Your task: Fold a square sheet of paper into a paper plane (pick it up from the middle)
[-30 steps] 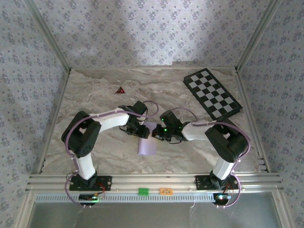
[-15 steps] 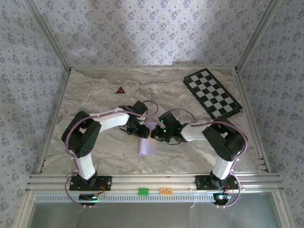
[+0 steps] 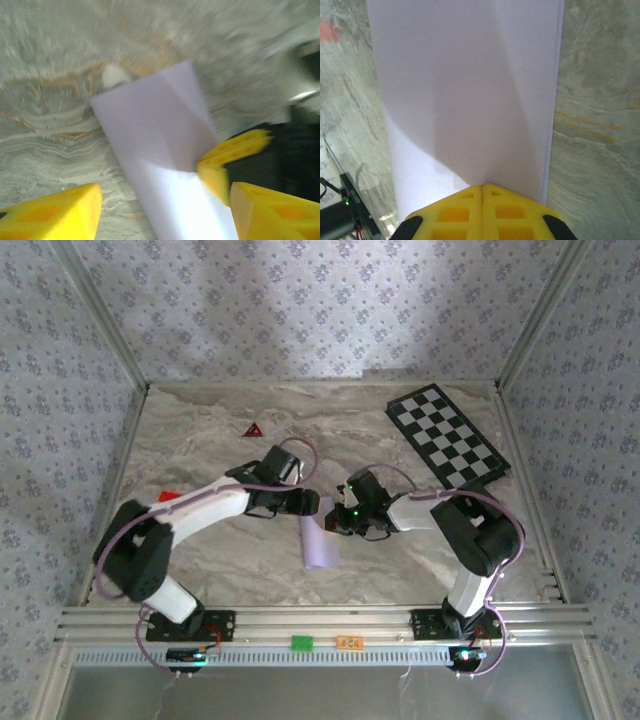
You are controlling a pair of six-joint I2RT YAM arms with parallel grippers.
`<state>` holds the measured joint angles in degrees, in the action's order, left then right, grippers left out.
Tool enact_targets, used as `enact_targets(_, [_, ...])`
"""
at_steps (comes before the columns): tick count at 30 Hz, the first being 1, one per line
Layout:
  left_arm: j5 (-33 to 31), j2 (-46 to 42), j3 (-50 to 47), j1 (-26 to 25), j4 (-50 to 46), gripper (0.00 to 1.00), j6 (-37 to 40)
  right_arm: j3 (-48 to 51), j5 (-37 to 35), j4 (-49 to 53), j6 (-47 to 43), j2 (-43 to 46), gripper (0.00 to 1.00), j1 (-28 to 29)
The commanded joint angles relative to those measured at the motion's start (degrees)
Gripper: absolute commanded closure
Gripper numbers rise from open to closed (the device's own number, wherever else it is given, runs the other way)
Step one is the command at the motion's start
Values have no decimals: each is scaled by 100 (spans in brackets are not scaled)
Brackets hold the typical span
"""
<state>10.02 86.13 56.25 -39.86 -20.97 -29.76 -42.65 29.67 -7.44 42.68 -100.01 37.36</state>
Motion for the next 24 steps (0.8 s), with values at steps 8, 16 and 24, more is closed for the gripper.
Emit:
enact_targets(8, [124, -1755, -1193, 387, 802, 42, -813, -53, -174, 2150, -1410, -217, 100, -294])
enact_targets(16, [1305, -1960, -1801, 802, 1730, 74, -1384, -117, -41, 2614, -2016, -195, 100, -612])
enact_targets(24, [1987, -1332, -1638, 825, 2313, 100, -1573, -205, 0, 2580, -2073, -224, 100, -567])
